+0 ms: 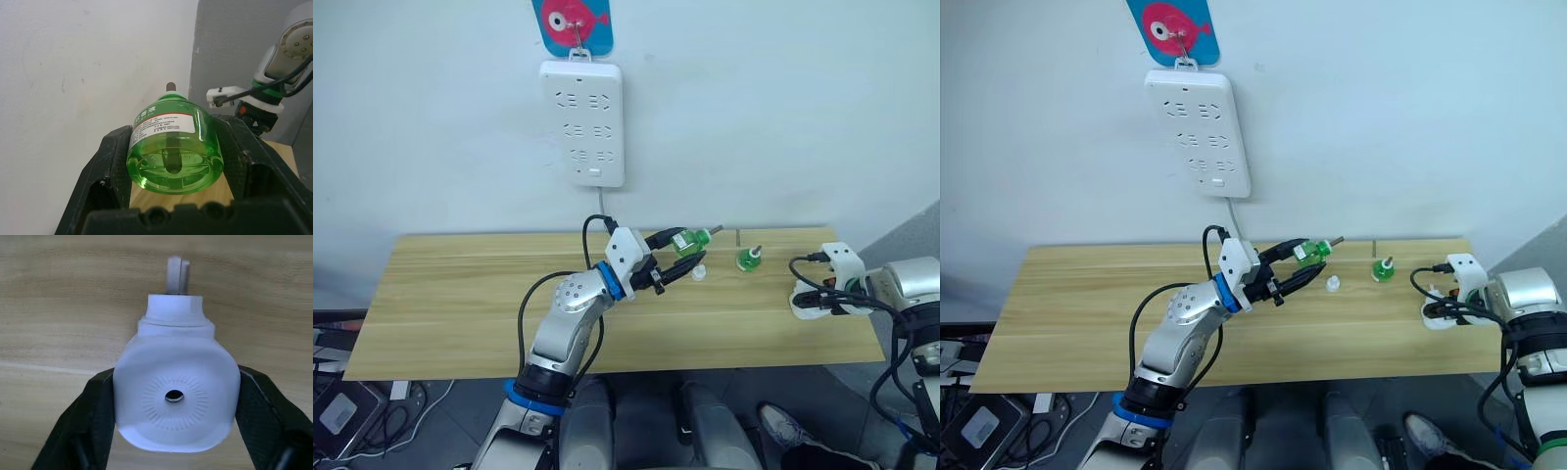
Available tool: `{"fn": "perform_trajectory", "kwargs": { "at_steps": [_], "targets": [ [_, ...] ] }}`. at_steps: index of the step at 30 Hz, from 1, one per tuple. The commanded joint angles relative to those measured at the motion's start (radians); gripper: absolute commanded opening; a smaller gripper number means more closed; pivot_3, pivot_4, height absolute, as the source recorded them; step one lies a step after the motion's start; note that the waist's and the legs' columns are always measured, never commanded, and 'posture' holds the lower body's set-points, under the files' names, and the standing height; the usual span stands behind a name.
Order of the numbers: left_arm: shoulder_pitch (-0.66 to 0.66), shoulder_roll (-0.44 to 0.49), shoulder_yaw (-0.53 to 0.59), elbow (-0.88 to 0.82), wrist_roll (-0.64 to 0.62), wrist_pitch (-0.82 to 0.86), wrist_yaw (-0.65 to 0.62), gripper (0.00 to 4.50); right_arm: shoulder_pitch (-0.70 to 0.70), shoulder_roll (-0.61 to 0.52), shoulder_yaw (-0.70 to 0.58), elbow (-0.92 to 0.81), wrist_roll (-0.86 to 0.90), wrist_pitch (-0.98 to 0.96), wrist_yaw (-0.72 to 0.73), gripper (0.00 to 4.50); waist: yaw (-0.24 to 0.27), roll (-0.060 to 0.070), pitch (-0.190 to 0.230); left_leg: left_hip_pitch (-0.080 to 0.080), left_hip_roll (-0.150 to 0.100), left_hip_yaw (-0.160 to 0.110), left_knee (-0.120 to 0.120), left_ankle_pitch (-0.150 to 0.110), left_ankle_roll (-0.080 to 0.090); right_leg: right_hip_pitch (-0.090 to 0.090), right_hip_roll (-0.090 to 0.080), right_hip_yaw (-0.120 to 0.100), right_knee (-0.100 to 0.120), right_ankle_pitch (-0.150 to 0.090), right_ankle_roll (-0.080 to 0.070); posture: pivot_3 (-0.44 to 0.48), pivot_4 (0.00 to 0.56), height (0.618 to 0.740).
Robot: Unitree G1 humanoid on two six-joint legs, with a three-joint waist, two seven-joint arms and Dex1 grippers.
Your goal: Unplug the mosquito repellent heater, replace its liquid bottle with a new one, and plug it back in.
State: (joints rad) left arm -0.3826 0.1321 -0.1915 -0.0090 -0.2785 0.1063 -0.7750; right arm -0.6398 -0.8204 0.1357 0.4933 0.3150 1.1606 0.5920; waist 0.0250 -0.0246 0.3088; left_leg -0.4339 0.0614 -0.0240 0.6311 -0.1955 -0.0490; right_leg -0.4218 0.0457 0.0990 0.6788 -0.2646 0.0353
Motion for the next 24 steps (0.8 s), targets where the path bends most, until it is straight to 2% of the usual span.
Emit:
{"fn": "perform_trajectory", "kwargs": {
  "at_steps": [1, 5, 8, 11, 13, 15, 20, 24],
  "targets": [
    [-0.010, -0.006, -0.011, -0.034, -0.011, -0.005, -0.003, 2.33, 0.010, -0.014, -0.037, -0.002, -0.014, -0.014, 0.027, 2.98, 0.000, 0.000, 0.001, 0.000, 0.000, 0.000, 0.000, 0.000, 0.000, 0.000, 0.000, 0.000, 0.000, 0.000, 0.000, 0.195, 0.335, 0.740],
    [-0.005, 0.000, -0.014, -0.045, -0.025, -0.003, -0.024, 2.33, 0.052, -0.071, -0.082, -0.122, 0.030, 0.034, 0.097, 2.98, 0.001, 0.002, 0.003, 0.000, 0.000, 0.000, -0.001, 0.000, 0.000, 0.000, 0.000, 0.000, -0.001, 0.000, 0.000, 0.196, 0.334, 0.740],
    [0.009, 0.031, -0.015, -0.085, -0.074, 0.033, -0.086, 2.33, 0.083, -0.162, -0.135, -0.268, 0.151, 0.164, 0.226, 2.98, 0.001, 0.007, 0.009, -0.001, 0.000, 0.000, -0.001, 0.000, 0.000, -0.001, -0.001, 0.000, -0.001, 0.000, 0.001, 0.198, 0.333, 0.740],
    [0.023, 0.090, -0.021, -0.154, -0.171, 0.132, -0.188, 2.33, 0.112, -0.270, -0.262, -0.377, 0.363, 0.307, 0.422, 2.98, 0.000, 0.009, 0.010, -0.001, -0.001, 0.000, -0.002, 0.000, 0.000, -0.002, -0.001, 0.000, -0.001, -0.001, 0.001, 0.189, 0.332, 0.740],
    [0.017, 0.137, -0.031, -0.200, -0.247, 0.223, -0.260, 2.33, 0.093, -0.328, -0.368, -0.334, 0.535, 0.419, 0.498, 2.98, -0.002, 0.008, 0.010, -0.001, 0.000, 0.000, -0.002, 0.000, 0.000, -0.002, 0.000, -0.001, -0.001, -0.001, 0.001, 0.189, 0.332, 0.740],
    [-0.006, 0.160, -0.036, -0.215, -0.291, 0.276, -0.299, 2.33, 0.112, -0.402, -0.390, -0.317, 0.692, 0.454, 0.544, 2.98, -0.001, 0.008, 0.010, -0.001, 0.000, 0.000, -0.002, 0.000, 0.000, -0.001, 0.000, -0.001, -0.001, -0.001, 0.000, 0.176, 0.324, 0.740],
    [-0.092, 0.165, -0.049, -0.163, -0.305, 0.298, -0.369, 2.33, 0.197, -0.509, -0.391, -0.373, 1.066, 0.454, 0.446, 2.98, 0.000, 0.007, 0.011, -0.001, 0.000, 0.000, -0.001, 0.000, 0.000, 0.000, -0.001, 0.000, -0.003, -0.001, 0.000, 0.159, 0.323, 0.740],
    [-0.133, 0.134, -0.056, -0.120, -0.296, 0.289, -0.384, 2.33, 0.218, -0.509, -0.402, -0.384, 1.310, 0.454, 0.258, 2.98, -0.003, 0.007, 0.011, -0.003, -0.002, 0.001, -0.001, 0.000, 0.000, -0.001, -0.003, 0.000, -0.005, -0.001, 0.001, 0.138, 0.315, 0.740]
  ]
}}
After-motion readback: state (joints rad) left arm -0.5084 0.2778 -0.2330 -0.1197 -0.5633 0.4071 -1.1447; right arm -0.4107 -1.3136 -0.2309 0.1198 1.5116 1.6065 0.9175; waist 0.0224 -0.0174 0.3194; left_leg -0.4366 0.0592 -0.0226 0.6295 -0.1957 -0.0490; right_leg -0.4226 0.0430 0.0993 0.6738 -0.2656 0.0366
